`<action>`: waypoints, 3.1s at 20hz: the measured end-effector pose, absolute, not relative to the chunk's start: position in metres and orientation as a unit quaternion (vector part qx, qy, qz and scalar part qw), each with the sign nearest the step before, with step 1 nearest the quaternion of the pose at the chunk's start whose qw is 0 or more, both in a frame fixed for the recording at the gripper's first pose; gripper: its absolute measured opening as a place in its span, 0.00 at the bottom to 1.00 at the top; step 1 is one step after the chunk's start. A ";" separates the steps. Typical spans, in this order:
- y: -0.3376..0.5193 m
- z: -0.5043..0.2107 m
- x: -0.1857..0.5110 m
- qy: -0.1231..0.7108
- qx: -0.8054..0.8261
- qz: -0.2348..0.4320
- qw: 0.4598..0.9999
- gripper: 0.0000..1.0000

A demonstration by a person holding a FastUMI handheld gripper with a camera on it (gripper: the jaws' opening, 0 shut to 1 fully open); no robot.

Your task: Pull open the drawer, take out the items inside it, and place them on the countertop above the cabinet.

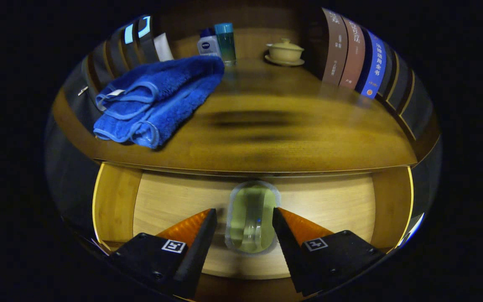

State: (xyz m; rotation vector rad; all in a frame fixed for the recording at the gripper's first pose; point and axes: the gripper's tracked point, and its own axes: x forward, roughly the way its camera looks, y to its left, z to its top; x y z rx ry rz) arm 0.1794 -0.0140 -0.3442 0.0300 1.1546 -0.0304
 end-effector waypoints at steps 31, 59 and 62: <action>-0.020 -0.171 0.211 0.355 0.046 -0.011 0.934 0.26; -0.032 -0.174 0.301 0.296 0.042 -0.032 0.954 1.00; -0.024 -0.133 0.260 0.224 0.027 -0.025 0.974 0.99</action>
